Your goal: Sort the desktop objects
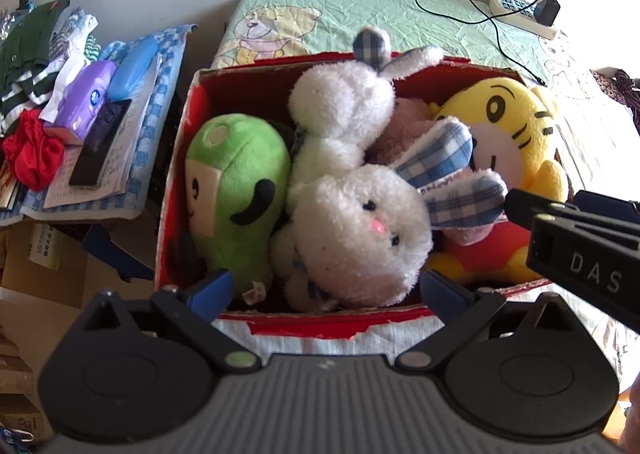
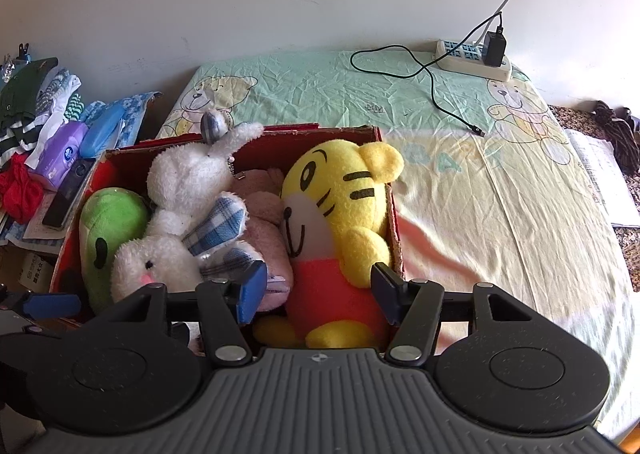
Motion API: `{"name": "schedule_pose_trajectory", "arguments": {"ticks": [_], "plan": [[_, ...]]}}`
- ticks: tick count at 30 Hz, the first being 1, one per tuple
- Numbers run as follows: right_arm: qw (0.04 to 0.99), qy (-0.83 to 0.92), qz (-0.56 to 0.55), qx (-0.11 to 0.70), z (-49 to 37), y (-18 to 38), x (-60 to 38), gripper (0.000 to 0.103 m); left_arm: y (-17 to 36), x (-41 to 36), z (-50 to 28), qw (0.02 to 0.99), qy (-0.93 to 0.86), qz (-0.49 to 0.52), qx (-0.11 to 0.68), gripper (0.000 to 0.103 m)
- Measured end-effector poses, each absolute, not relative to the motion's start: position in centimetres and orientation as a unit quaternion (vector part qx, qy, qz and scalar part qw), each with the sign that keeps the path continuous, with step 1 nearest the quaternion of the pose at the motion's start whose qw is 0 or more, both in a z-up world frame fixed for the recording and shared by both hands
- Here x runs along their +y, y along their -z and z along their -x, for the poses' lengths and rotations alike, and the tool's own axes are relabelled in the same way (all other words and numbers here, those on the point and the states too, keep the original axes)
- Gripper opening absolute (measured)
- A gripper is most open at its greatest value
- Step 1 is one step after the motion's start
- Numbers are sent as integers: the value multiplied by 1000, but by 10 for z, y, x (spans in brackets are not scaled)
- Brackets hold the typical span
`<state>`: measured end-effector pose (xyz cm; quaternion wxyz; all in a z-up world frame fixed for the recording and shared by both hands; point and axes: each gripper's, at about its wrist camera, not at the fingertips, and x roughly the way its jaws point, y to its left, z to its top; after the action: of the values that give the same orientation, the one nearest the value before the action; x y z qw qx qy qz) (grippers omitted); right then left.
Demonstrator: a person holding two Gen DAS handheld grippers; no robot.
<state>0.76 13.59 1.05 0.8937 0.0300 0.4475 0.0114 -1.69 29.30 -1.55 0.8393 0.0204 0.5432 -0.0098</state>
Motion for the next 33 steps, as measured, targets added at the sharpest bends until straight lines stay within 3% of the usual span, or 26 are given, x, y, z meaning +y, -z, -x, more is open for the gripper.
{"name": "schedule_pose_trajectory", "arguments": {"ticks": [33], "plan": [[896,14,-14,444,-15,-9,146,61,27,300,9,834,23,-15,551,101]]}}
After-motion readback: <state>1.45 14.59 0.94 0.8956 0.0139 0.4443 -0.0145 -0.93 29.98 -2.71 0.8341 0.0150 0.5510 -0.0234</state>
